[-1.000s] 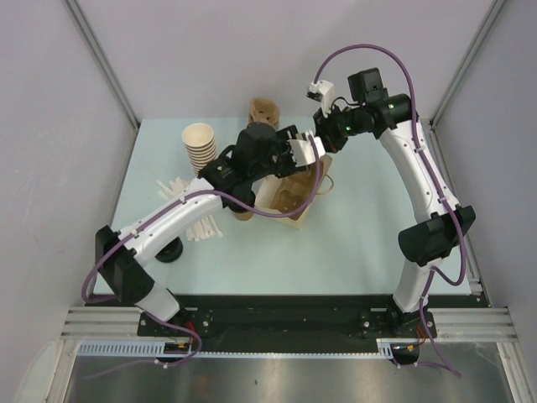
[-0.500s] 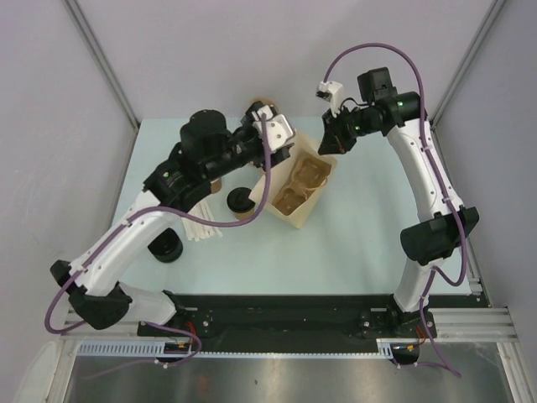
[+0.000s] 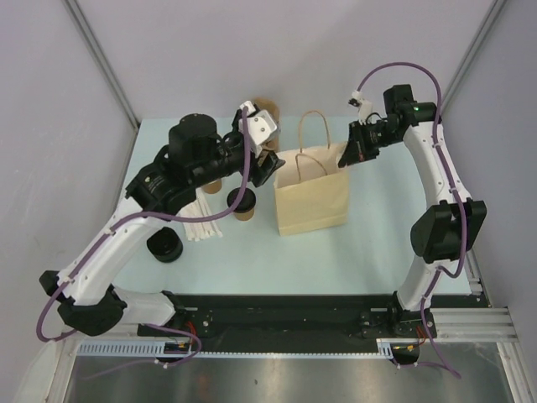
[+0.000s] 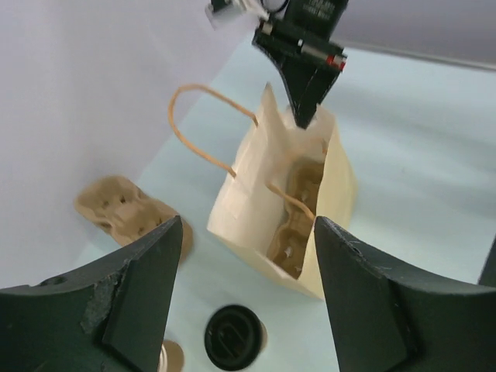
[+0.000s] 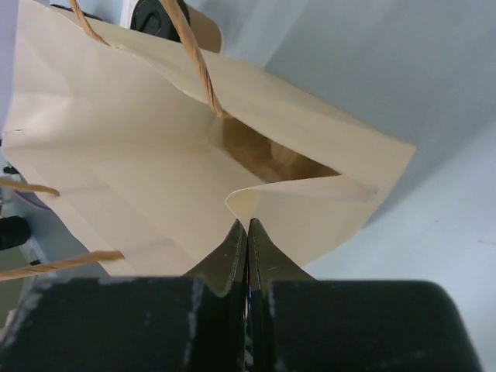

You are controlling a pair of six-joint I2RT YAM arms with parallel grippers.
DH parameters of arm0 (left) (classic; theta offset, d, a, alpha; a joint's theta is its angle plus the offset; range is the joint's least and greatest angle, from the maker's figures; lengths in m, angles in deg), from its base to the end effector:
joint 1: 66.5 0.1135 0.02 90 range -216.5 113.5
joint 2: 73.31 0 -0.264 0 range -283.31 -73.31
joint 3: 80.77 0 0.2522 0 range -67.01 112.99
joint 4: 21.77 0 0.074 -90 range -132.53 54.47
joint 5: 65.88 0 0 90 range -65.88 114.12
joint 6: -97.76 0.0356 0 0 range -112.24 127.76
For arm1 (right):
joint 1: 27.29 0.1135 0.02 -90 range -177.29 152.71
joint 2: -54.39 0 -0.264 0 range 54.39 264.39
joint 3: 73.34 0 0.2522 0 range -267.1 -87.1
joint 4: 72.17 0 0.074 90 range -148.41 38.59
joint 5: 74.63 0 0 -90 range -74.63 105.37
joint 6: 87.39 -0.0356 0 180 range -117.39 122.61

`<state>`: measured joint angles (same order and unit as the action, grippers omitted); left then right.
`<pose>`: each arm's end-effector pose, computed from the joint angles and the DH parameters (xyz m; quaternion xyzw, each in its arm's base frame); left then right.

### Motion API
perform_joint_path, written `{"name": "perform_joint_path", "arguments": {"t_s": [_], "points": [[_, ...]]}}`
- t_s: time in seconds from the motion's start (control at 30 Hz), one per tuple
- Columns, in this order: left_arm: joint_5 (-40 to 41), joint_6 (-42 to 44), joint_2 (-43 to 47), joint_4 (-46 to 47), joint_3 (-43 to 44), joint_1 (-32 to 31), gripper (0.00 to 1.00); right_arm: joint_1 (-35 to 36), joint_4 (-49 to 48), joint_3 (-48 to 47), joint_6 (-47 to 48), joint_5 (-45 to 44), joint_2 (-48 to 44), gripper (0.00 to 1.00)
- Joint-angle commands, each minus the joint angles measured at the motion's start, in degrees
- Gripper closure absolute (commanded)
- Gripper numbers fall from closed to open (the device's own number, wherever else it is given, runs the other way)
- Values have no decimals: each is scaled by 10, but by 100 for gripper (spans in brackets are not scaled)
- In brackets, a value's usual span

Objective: Pack the takeout coffee

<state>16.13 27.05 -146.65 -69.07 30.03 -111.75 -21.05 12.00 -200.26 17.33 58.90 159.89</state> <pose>0.1740 -0.1826 0.5011 0.4455 0.6214 -0.1962 0.6139 0.3662 0.0647 0.3713 -0.2501 0.8716 0.3432 0.2448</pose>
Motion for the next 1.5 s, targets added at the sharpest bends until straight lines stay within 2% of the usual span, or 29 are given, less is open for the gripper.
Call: {"name": "perform_joint_path", "arguments": {"t_s": [0.0,0.13,0.23,0.47,0.53,0.6,0.7,0.8,0.93,1.07,1.17,1.3,1.37,1.43,1.47], "points": [[6,-64,-24,-43,-4,29,24,5,-36,43,-28,21,-63,100],[-25,-75,-64,-78,42,57,22,7,-62,84,-27,26,-105,100],[-29,-89,-71,-91,33,65,21,9,-75,120,-15,36,-136,100],[-55,-100,30,-21,-153,66,20,66,-141,233,51,-21,-255,100],[-89,-113,70,-1,-169,72,20,70,-148,255,55,-31,-286,100],[-109,-91,102,10,-176,72,20,72,-151,263,60,-37,-308,100],[-105,-57,136,35,-205,72,20,72,-152,269,70,-42,-338,100],[-108,-64,156,34,-216,78,20,77,-164,277,83,-50,-361,100],[-108,-77,149,27,-208,79,19,80,-172,283,78,-49,-380,100],[-136,-35,138,9,-210,78,19,81,-181,298,93,-47,-401,100],[-135,-34,130,9,-211,78,19,83,-188,302,100,-42,-408,100],[-141,-53,106,2,-197,78,20,75,-151,281,89,-36,-384,100],[-130,-67,83,1,-187,78,20,68,-138,273,80,-39,-362,100],[-85,-83,59,-13,-157,81,20,43,-135,271,66,-31,-352,100],[-74,-88,25,-42,-140,84,20,31,-133,270,65,-28,-340,100]]}}
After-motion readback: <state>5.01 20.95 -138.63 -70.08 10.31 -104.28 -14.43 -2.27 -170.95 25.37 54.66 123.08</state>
